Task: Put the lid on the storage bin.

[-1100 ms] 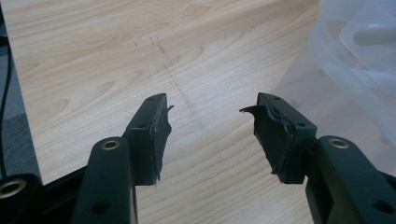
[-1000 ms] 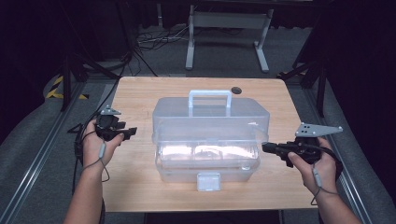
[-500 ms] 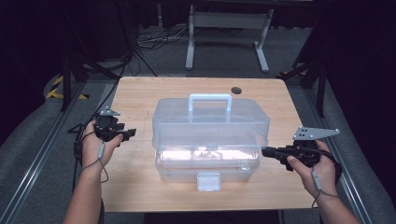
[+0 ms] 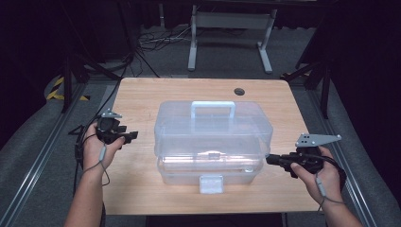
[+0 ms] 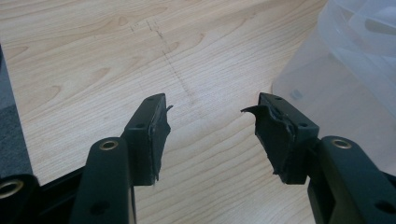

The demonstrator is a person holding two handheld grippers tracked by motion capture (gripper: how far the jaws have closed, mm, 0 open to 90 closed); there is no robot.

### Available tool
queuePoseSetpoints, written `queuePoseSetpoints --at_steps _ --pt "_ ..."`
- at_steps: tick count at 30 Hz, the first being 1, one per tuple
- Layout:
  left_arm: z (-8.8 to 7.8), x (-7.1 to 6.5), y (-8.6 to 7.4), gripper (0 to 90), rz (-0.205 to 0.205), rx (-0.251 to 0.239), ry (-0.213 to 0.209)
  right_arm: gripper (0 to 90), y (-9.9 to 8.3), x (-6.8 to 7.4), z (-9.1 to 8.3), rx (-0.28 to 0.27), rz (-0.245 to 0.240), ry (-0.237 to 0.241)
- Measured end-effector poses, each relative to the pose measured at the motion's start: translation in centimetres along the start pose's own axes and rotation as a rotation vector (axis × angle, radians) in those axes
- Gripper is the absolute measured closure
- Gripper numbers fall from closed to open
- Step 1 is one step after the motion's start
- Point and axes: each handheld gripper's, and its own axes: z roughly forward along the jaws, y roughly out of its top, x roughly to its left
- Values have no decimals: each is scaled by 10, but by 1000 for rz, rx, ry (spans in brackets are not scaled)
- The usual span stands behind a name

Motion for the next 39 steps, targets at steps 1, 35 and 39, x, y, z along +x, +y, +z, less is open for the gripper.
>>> queuePoseSetpoints --at_steps 1,35,39 --pt "0 0 0 448 1 0 0 900 -1 0 0 5 -8 -3" --pt "0 -1 1 454 -5 -13 -15 900 -24 3 23 174 -25 -16" --pt "0 -1 1 454 -5 -12 -16 900 -26 2 24 187 -17 -15"
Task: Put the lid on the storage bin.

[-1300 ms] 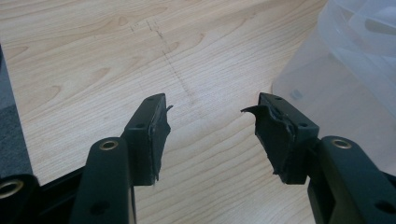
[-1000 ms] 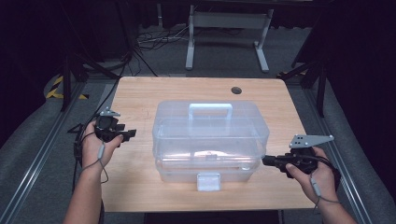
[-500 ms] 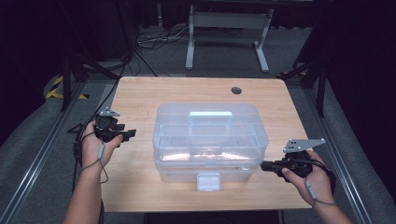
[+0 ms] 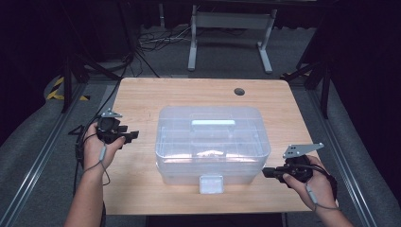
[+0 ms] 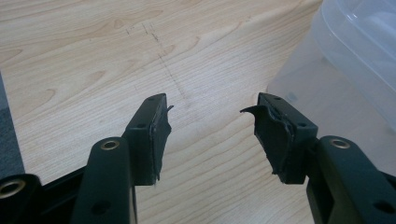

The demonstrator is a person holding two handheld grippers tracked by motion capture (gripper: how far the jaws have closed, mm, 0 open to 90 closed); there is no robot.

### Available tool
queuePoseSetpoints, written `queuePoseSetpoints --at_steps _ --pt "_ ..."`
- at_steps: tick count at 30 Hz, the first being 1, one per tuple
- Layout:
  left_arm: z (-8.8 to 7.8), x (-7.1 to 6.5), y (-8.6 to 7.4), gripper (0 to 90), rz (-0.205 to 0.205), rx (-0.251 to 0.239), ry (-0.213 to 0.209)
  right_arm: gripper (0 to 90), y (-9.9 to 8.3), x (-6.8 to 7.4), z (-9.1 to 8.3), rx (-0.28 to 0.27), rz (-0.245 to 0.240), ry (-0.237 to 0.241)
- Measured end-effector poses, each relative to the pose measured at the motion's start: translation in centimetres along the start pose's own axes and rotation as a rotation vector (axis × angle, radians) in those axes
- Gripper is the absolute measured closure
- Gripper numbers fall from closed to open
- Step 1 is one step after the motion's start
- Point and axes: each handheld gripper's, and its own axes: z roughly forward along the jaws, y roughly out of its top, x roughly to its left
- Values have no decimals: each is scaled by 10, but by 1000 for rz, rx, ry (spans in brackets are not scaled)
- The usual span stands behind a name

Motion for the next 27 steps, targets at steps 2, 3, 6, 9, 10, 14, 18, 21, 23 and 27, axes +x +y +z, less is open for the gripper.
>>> queuePoseSetpoints --at_steps 2,3,6,9,10,14,18,21,23,27 --pt "0 0 0 454 3 -2 1 900 -1 0 1 1 5 5" --pt "-1 0 0 454 4 -1 2 900 -1 0 0 1 9 12" --pt "-1 0 0 454 2 -4 2 900 0 2 -4 4 4 10" --pt "-2 0 0 454 -1 -2 2 900 1 2 -8 8 1 15" --pt "-2 0 -1 453 1 -2 0 900 2 3 -9 8 -2 15" --pt "-5 -1 -3 449 -1 -5 3 867 4 1 -15 -10 3 23" --pt "-11 0 -6 449 -5 -15 3 857 7 0 -22 -28 -4 21" --pt "-16 -1 -10 444 -14 -20 1 823 10 -1 -29 -37 -8 23" --pt "-20 -1 -12 441 -23 -31 3 802 12 -2 -34 -55 -9 18" --pt "-28 -2 -17 423 -32 -50 8 739 16 -8 -44 -101 -5 6"
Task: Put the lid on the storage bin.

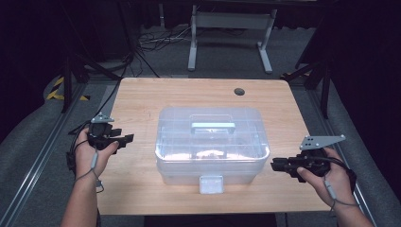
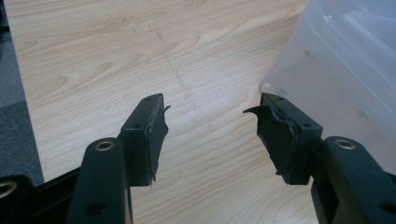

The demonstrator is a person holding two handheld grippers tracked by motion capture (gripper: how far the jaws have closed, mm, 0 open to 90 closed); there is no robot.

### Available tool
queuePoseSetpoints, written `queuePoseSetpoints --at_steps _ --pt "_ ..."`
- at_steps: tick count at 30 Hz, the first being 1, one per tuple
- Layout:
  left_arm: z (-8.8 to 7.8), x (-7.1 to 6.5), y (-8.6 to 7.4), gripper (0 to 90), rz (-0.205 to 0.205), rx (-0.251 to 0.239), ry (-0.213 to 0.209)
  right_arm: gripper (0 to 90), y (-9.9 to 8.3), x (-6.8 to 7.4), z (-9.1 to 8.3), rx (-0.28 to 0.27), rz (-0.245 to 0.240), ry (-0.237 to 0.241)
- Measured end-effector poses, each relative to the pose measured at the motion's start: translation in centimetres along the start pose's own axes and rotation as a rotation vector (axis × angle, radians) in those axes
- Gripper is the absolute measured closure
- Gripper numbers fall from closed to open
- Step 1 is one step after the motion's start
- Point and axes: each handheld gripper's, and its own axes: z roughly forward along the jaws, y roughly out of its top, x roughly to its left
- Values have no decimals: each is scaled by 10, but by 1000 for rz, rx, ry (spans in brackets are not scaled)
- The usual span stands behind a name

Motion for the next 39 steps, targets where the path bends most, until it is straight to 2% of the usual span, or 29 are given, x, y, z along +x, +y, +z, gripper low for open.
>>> queuePoseSetpoints --at_steps 3,9,13,19,22,29,34,37,39 --pt "-6 0 -3 417 -7 -11 5 655 3 -7 -6 -52 5 -6" --pt "-11 1 -7 396 -16 -15 16 516 9 -27 -12 -143 44 -61" --pt "-9 3 -8 383 -16 -12 18 427 12 -48 -10 -173 39 -115" --pt "-4 6 -9 362 -14 -11 16 373 9 -77 -5 -190 44 -169" --pt "1 7 -8 348 -5 -8 14 354 5 -91 -1 -179 54 -194" --pt "9 10 -8 325 3 2 19 336 -8 -117 7 -105 47 -222" --pt "14 11 -8 305 2 9 17 297 -19 -130 14 -88 68 -213" --pt "18 14 -10 294 10 11 27 239 -28 -138 24 -42 66 -197" --pt "19 14 -11 292 17 16 27 221 -32 -142 30 -36 69 -186"
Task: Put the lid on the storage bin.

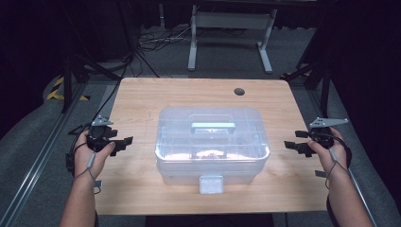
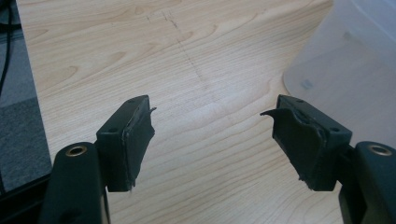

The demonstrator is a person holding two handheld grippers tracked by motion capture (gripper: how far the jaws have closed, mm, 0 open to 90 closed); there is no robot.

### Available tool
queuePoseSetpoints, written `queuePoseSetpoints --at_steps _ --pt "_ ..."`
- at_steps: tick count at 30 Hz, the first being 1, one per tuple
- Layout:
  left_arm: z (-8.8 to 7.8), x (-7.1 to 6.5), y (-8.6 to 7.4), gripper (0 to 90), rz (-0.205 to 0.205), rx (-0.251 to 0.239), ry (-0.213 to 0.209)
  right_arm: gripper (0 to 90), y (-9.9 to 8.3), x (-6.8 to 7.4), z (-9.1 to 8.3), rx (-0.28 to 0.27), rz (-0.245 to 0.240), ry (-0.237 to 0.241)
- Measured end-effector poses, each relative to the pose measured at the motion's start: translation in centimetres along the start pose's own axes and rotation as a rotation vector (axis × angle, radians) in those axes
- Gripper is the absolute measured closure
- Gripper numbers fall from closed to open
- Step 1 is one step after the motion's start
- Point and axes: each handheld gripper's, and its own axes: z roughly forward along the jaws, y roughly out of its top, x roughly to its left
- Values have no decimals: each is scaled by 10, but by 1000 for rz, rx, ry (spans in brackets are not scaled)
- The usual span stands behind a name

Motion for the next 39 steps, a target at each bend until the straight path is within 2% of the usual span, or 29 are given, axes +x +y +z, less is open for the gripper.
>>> queuePoseSetpoints --at_steps 5,8,16,22,24,27,35,39 --pt "4 1 -3 292 12 11 3 191 -8 -3 10 -2 5 0" --pt "6 0 -4 291 14 14 5 189 -14 -4 16 -24 20 10" --pt "14 0 -7 291 26 27 1 182 -26 -5 32 3 7 14" --pt "19 -2 -7 291 51 27 3 182 -37 -4 42 2 -12 1" --pt "22 -3 -8 290 53 34 0 182 -40 -4 45 -11 1 -3" --pt "25 -3 -8 285 56 40 -4 181 -43 -4 47 -18 -6 -16" --pt "28 -3 -10 276 54 45 -9 171 -48 0 50 -16 15 -16" --pt "28 -3 -11 273 28 64 -24 170 -49 -1 50 -17 20 -19"
